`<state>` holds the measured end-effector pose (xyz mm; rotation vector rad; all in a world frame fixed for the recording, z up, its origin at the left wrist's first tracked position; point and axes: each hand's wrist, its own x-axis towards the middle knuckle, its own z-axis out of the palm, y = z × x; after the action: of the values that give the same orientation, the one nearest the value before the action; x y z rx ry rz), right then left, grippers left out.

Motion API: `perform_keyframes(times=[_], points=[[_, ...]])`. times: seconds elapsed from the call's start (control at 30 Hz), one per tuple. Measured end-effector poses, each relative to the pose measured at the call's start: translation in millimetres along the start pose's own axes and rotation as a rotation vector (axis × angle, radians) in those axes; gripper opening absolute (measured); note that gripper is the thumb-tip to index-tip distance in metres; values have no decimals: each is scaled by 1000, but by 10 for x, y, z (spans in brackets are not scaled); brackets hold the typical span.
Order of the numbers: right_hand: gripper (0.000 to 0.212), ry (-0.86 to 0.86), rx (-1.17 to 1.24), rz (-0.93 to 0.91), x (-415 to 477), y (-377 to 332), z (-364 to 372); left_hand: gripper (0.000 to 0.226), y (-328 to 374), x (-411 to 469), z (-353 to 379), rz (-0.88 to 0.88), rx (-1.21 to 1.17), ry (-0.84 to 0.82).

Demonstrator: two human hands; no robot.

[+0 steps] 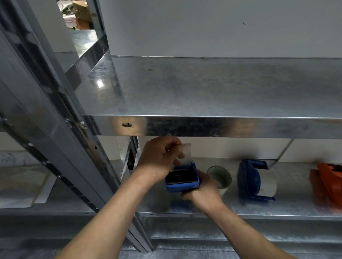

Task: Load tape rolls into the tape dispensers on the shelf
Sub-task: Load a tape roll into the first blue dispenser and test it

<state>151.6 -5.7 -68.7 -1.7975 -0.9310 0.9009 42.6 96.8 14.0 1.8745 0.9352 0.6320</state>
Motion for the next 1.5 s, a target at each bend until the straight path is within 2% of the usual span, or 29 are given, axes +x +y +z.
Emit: perform_keyframes(times=[0.47,0.8,1.07,1.3,1.5], points=[[53,-14,-14,-8,62,14,-16,27,81,20,11,-17,8,29],[50,13,35,-7,56,2,22,20,170,9,17,-49,-18,3],[44,-59,3,18,53,33,27,22,184,-15,-13,-57,-27,-24],[55,-86,144,25,4,-2,28,27,148,-21,-100,-72,-43,17],[43,-128,223,9,-43,-36,-2,21,126,-40,-165,-93,-142,78]])
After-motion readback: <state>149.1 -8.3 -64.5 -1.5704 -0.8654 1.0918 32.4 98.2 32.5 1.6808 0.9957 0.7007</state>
